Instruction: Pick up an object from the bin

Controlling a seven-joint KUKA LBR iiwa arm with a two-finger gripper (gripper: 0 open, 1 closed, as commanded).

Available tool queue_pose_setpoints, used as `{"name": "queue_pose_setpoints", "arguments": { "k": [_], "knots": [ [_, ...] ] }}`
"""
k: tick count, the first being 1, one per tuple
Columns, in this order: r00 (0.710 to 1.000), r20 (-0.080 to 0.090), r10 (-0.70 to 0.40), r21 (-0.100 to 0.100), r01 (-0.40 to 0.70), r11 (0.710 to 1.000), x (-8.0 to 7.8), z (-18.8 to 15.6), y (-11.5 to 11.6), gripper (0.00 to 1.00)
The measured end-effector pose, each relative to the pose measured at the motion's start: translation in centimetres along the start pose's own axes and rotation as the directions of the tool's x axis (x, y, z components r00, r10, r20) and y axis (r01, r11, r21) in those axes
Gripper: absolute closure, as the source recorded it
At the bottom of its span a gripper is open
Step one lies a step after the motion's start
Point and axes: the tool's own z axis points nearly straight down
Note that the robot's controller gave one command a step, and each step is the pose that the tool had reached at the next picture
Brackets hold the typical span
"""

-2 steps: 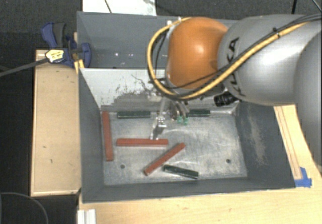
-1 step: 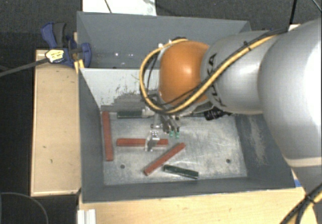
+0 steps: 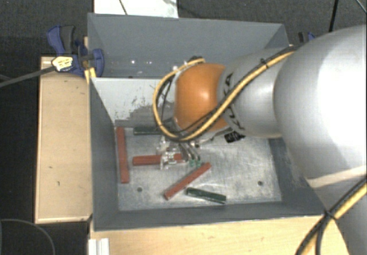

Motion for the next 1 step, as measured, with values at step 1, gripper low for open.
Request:
{"name": "queue_pose_setpoints", "arguments": {
  "k": [1],
  "knots": [
    [1.0, 0.0, 0.002, 0.0, -0.002, 1.0, 0.0, 0.0, 0.0, 1.0]
  ]
}}
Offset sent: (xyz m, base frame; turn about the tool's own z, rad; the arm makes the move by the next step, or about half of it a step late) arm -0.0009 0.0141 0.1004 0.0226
